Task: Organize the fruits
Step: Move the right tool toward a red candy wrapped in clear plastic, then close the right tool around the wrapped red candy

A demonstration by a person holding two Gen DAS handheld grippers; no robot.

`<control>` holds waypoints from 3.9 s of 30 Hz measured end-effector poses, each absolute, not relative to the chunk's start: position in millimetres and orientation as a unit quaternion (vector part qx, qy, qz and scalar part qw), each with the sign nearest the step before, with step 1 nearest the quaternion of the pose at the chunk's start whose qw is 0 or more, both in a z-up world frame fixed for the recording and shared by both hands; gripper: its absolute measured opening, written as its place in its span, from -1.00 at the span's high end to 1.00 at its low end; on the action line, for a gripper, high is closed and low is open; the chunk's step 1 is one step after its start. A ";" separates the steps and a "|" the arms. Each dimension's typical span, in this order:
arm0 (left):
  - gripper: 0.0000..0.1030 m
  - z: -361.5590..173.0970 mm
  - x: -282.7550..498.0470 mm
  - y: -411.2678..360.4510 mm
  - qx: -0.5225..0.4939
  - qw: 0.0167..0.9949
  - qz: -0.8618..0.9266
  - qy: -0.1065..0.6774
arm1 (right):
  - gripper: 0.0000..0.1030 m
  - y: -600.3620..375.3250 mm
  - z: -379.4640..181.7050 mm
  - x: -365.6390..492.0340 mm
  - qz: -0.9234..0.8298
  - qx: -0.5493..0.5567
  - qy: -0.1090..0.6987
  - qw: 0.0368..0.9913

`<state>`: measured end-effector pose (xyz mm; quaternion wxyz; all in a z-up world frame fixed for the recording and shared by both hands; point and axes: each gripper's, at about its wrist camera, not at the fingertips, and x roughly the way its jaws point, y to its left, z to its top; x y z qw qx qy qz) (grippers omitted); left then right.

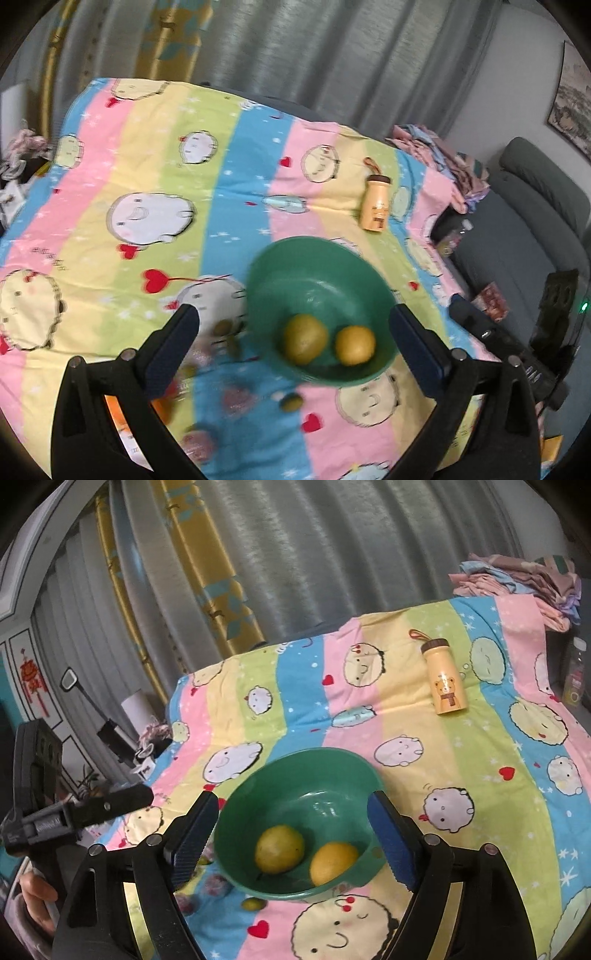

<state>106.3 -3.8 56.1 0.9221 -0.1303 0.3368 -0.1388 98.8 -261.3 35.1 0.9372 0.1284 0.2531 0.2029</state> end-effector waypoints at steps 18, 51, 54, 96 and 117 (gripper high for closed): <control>-1.00 -8.1 45.1 71.3 -0.193 0.909 -0.043 0.366 | -0.62 -211.0 29.2 74.1 0.255 0.070 0.272 0.925; -0.69 -68.6 45.0 26.0 -0.070 0.893 -0.099 0.433 | -0.47 -115.5 -61.8 85.5 0.340 0.017 0.385 0.858; -0.65 -70.2 48.0 25.7 -0.069 0.893 -0.097 0.434 | -0.37 -112.5 -62.3 89.0 0.335 0.010 0.384 0.860; 0.35 -80.8 53.4 21.1 -0.056 0.889 -0.092 0.445 | 0.30 -71.0 -85.7 111.3 0.301 -0.087 0.403 0.860; 0.35 -58.8 34.9 35.1 -0.081 0.898 -0.099 0.421 | 0.35 -74.2 -48.9 82.2 0.316 -0.097 0.339 0.881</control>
